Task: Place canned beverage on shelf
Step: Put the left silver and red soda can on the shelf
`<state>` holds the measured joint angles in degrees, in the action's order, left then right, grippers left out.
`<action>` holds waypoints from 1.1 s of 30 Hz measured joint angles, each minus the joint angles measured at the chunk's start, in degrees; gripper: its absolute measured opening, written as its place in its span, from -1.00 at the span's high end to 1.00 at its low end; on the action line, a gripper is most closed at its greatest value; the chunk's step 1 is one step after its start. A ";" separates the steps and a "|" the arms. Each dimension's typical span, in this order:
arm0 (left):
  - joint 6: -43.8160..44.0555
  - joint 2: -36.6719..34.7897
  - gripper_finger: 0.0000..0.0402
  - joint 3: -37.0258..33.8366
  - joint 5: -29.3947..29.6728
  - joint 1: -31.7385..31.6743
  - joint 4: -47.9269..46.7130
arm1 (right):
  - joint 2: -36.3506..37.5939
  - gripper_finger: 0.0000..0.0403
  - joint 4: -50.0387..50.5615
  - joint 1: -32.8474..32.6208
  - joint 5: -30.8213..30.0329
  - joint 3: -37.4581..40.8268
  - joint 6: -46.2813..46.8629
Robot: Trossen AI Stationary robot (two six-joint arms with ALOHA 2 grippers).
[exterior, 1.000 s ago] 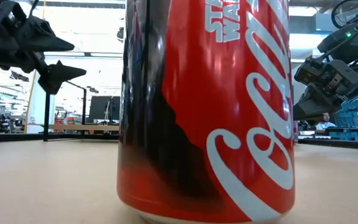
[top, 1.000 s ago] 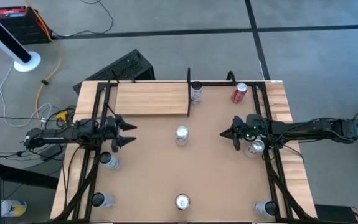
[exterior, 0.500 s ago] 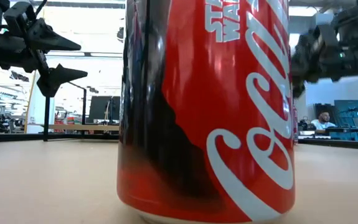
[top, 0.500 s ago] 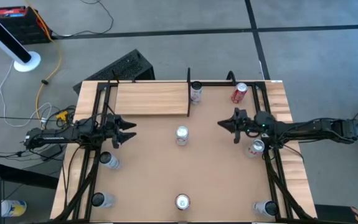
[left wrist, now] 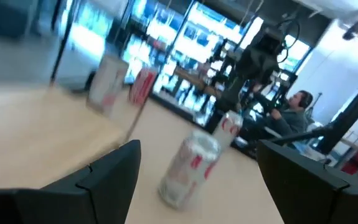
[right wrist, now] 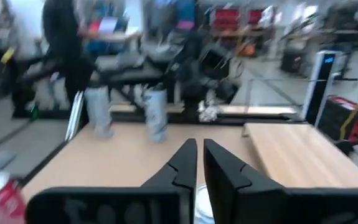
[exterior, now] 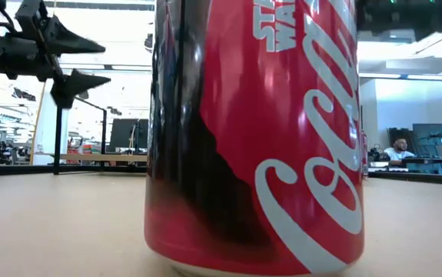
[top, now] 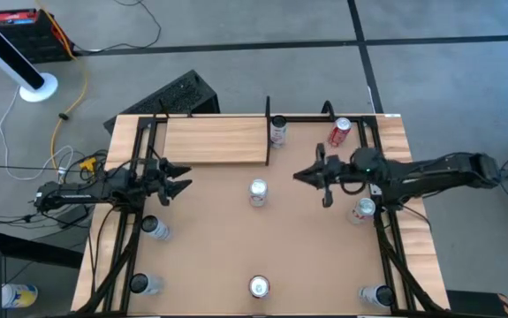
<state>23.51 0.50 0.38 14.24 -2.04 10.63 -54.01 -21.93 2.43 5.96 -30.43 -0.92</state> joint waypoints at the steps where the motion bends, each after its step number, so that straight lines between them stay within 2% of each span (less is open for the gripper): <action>1: -2.92 0.24 -0.51 0.00 -0.03 0.00 1.78 | -1.17 0.69 1.95 -0.82 0.00 -1.82 -0.93; 6: -13.94 6.29 -0.51 0.90 -0.12 -0.58 10.46 | -5.32 0.55 11.70 -3.02 -0.53 -9.86 -2.80; 9: -17.23 13.45 -0.51 4.19 -1.16 -1.94 11.34 | -6.62 0.44 16.88 -3.19 -1.78 -13.07 -3.51; 14: -22.02 25.36 -0.51 8.13 -2.60 -3.50 16.52 | -7.31 0.27 18.79 -2.51 -3.32 -14.31 -5.17; 21: -23.07 36.99 -0.51 11.66 -2.77 -3.61 22.07 | -4.81 0.19 23.89 -1.63 -3.28 -14.33 -5.17; 26: -23.27 44.92 -0.51 14.41 -6.19 -3.63 28.07 | -4.45 0.19 27.37 -1.68 -3.12 -14.33 -5.17; 33: -23.72 55.92 -0.51 20.45 -7.87 -3.63 28.02 | -5.93 0.19 27.97 -2.78 -3.04 -14.28 -7.64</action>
<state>-0.22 56.42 20.83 6.38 -5.67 38.66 -59.93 6.04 -0.35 2.92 -44.71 -8.56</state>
